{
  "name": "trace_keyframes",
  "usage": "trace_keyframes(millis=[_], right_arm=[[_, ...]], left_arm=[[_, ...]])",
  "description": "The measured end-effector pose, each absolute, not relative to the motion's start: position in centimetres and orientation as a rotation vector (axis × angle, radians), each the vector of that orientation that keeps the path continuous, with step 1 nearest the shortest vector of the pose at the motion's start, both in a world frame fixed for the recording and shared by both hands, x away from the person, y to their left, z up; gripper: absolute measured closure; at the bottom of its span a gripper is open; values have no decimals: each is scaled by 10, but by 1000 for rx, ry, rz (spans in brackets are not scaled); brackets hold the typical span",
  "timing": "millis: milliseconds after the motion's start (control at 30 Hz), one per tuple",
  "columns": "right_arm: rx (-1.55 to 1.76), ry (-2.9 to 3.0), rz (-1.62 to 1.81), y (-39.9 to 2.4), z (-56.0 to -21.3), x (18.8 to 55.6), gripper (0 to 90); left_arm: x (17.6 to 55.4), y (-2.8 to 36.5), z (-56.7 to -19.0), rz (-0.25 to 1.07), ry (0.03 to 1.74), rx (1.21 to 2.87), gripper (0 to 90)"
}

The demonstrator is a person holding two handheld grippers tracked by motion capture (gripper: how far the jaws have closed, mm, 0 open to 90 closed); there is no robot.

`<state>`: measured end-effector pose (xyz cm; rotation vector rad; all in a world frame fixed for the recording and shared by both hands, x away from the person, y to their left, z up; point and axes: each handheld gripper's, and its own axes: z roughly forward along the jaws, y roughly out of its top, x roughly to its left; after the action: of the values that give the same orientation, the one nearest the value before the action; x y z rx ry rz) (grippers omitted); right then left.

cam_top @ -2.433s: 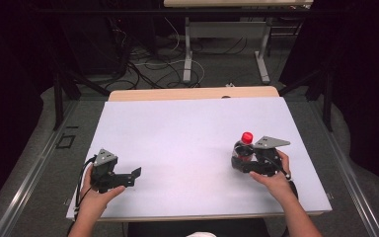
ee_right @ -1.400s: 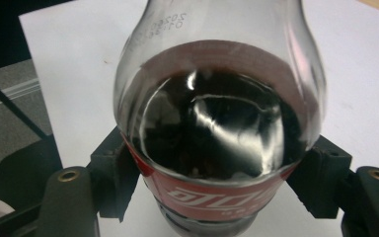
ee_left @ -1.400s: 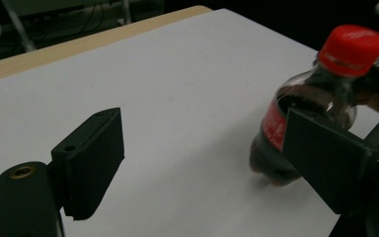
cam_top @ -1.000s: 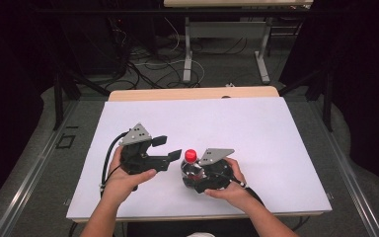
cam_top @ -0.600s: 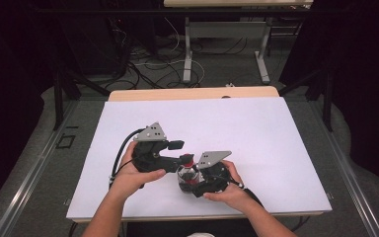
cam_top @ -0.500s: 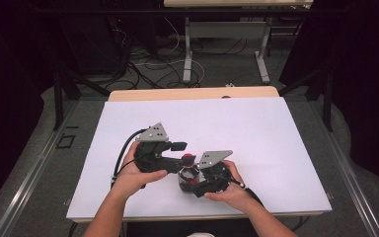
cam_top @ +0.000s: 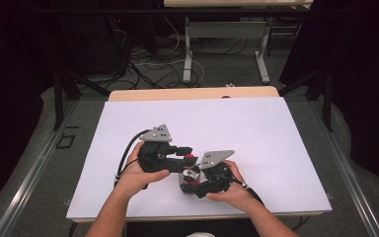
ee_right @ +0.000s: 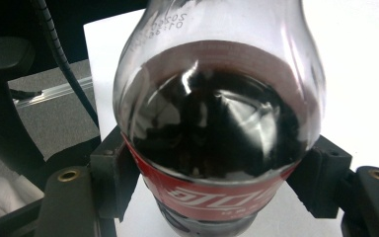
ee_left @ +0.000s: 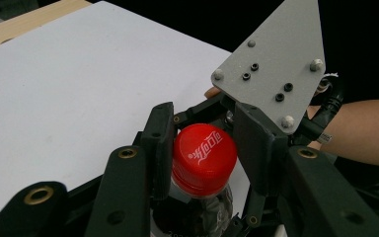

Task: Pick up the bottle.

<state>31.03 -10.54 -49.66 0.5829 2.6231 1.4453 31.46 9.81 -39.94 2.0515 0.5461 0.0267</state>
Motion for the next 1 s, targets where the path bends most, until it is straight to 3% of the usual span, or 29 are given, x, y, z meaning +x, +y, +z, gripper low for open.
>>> trace_keyframes(millis=[433, 1000], right_arm=[[609, 2605, 1422, -106, -496, 309, 295], [694, 2525, 1413, -107, -494, 308, 295]], left_arm=[[307, 94, -399, 110, 576, 2047, 622], [293, 76, -394, 267, 764, 1999, 620]])
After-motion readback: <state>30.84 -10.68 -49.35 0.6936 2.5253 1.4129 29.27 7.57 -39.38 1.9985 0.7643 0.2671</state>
